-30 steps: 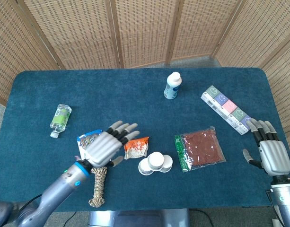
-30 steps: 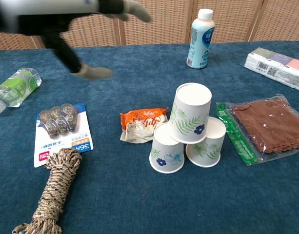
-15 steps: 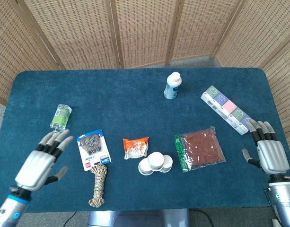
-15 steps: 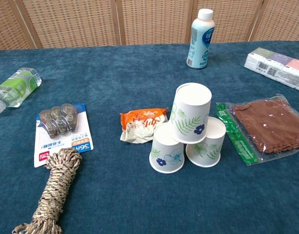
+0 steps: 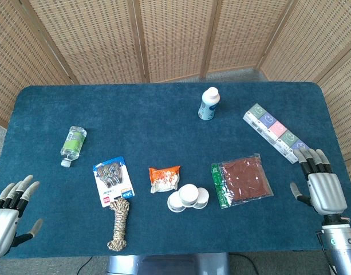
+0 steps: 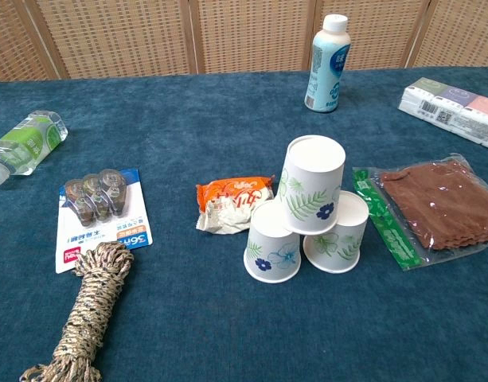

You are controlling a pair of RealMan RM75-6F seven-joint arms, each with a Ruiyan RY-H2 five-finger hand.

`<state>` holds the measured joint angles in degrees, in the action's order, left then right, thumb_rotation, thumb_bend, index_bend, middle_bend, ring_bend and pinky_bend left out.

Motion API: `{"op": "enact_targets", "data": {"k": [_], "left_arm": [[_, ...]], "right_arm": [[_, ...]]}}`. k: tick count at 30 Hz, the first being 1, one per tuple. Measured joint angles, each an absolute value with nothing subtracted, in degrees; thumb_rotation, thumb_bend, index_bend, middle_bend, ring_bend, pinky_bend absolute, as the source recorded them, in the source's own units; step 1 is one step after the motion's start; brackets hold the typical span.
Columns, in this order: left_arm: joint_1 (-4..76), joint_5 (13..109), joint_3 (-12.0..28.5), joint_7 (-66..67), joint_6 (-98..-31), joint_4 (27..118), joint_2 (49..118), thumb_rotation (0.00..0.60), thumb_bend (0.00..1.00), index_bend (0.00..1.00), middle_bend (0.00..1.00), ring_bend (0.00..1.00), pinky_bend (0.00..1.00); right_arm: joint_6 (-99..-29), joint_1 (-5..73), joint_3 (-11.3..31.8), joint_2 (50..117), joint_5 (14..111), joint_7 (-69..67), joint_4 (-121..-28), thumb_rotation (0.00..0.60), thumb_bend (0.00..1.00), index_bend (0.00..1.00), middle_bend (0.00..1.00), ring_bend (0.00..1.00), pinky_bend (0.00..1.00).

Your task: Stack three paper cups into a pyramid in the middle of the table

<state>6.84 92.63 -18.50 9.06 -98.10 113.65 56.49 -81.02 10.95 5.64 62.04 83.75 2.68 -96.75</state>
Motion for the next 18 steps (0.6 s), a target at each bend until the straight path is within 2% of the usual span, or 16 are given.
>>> {"op": "enact_targets", "data": {"k": [18], "left_arm": [[3.55,95.38,-14.02,7.90,-94.89,113.75,55.85,0.600,0.41,0.00,0.00,0.00,0.00]], "right_arm": [[-82.11,9.48,4.73,62.75,84.93,0.63,-94.60,0.600,0.41,0.00,0.00,0.00,0.00]]}}
